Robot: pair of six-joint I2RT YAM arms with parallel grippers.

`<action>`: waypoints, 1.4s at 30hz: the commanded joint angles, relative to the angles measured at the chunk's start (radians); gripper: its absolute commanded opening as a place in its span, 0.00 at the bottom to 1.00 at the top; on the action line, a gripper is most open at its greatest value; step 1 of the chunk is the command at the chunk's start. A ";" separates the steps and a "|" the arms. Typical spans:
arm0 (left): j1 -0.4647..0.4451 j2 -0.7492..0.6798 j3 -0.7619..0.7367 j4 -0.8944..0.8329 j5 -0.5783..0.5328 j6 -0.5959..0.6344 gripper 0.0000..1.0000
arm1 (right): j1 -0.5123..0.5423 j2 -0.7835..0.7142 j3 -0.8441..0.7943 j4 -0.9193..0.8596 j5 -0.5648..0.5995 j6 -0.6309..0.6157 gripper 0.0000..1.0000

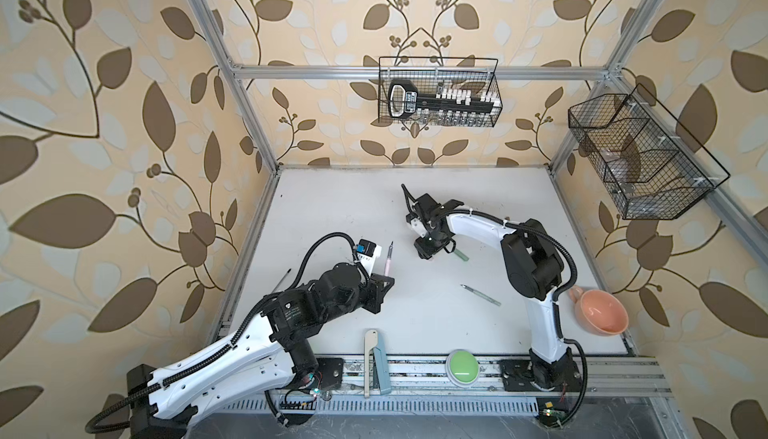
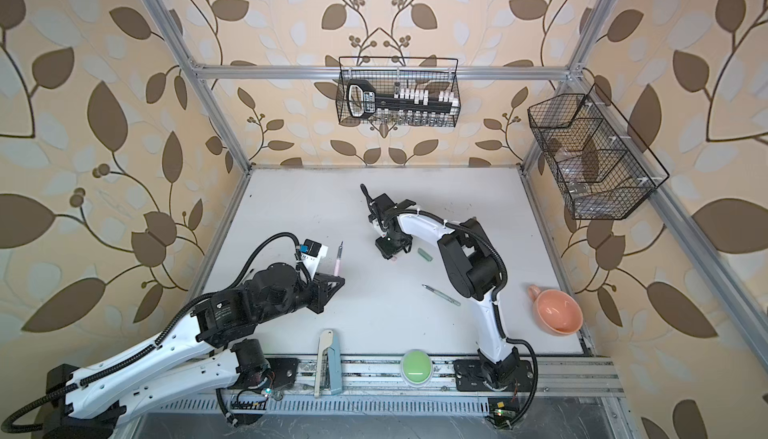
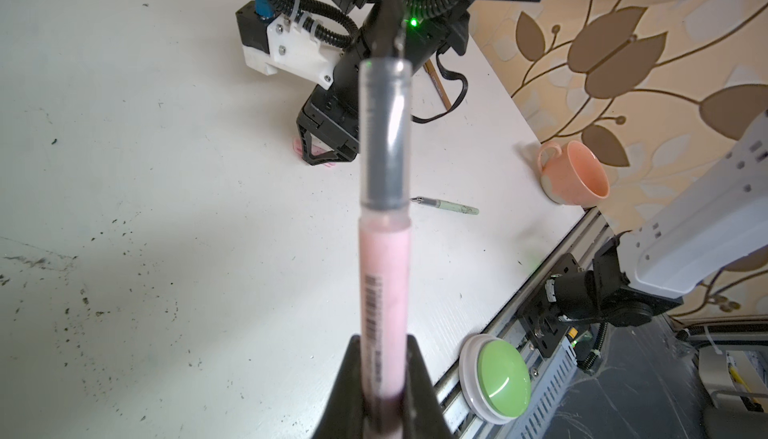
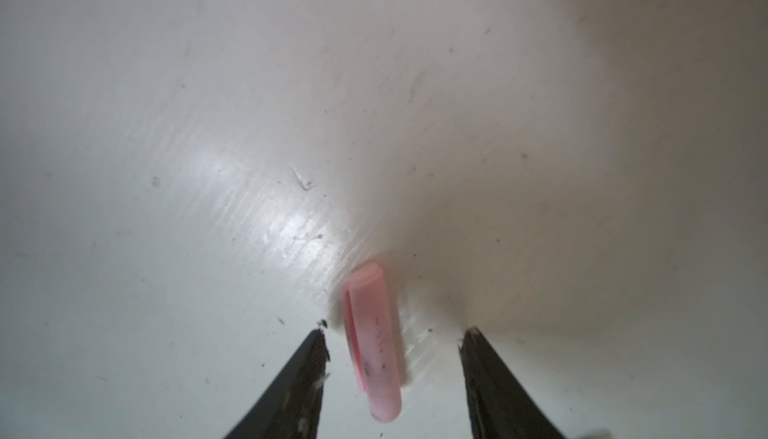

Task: Insert the pens into the pen caps
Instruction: 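Close the right gripper on the pink cap and lift it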

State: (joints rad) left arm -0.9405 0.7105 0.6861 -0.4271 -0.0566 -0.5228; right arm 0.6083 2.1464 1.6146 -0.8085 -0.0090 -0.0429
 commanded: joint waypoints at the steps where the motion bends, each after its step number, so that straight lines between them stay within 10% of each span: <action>1: 0.012 0.005 0.015 -0.002 -0.014 0.020 0.01 | 0.019 0.041 0.040 -0.072 0.054 -0.051 0.54; 25: 0.012 -0.005 0.024 -0.019 -0.008 0.017 0.01 | 0.018 0.078 0.030 -0.077 0.072 -0.056 0.29; 42: 0.011 0.134 0.025 0.073 0.048 0.034 0.01 | -0.098 -0.109 -0.162 0.113 -0.192 0.075 0.19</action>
State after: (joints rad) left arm -0.9405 0.8257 0.6865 -0.4133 -0.0341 -0.5137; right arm 0.5343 2.0865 1.5074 -0.7380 -0.0990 -0.0078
